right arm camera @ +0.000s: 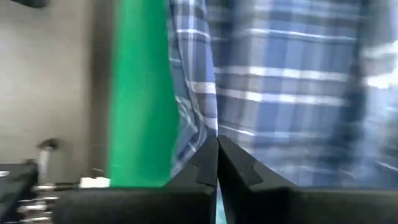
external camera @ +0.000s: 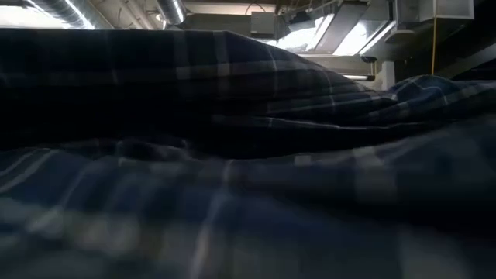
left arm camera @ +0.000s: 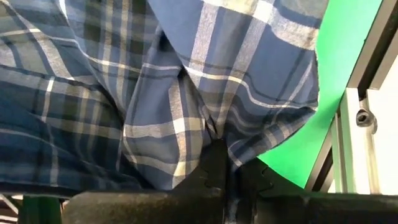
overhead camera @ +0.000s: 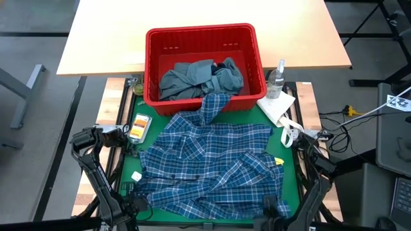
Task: Fold Laundry from Bin
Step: Fold the blue shirt
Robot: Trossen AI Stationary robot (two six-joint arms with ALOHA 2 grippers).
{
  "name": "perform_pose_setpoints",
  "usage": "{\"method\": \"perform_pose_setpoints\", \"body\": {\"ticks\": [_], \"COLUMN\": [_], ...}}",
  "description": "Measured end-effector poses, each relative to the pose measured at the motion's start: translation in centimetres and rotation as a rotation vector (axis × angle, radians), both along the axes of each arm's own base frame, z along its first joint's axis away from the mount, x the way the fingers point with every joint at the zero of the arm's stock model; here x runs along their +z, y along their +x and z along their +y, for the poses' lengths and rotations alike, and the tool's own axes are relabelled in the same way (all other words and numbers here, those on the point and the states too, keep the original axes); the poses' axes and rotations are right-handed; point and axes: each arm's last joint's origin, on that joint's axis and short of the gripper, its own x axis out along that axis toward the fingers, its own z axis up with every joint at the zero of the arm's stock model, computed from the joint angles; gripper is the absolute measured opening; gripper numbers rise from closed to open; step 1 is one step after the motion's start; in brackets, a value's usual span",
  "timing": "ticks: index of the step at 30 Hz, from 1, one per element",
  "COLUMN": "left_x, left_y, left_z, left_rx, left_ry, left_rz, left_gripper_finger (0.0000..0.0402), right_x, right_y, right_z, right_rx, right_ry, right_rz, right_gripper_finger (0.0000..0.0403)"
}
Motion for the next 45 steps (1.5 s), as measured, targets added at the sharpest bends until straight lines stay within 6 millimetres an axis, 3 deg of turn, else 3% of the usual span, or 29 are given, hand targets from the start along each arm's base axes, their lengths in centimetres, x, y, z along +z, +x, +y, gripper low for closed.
{"method": "perform_pose_setpoints", "body": {"ticks": [6, 13, 24, 31, 41, 45], "left_x": [0.0, 0.0, 0.1, 0.0, 0.0, 0.1], "left_y": [-0.1, -0.3, -1.5, -1.5, -1.3, -1.5], "left_z": [0.0, -0.1, -0.7, -1.0, -0.8, -0.9], "left_rx": [0.023, 0.073, 0.16, 0.157, 0.267, 0.304], "left_ry": [0.012, 0.002, -0.032, -0.043, -0.02, -0.022], "left_rz": [-0.005, 0.026, 0.142, 0.096, 0.105, 0.141], "left_gripper_finger": [0.0, 0.0, 0.0, 0.0001, 0.0092, 0.0102], "right_x": [0.0, -1.6, -4.6, -4.5, -3.3, -3.3], "right_y": [2.4, 4.4, 3.3, 3.4, 3.8, 3.8], "right_z": [-2.1, -4.5, -5.7, -5.7, -5.2, -5.2], "right_rx": [0.0, -0.01, -0.103, -0.072, -0.03, -0.026], "right_ry": [-0.053, -0.095, -0.139, -0.13, -0.077, -0.076], "right_rz": [0.013, 0.097, 0.241, 0.256, 0.241, 0.242], "right_gripper_finger": [0.0003, 0.0002, 0.0002, 0.0002, 0.0002, 0.0002]}}
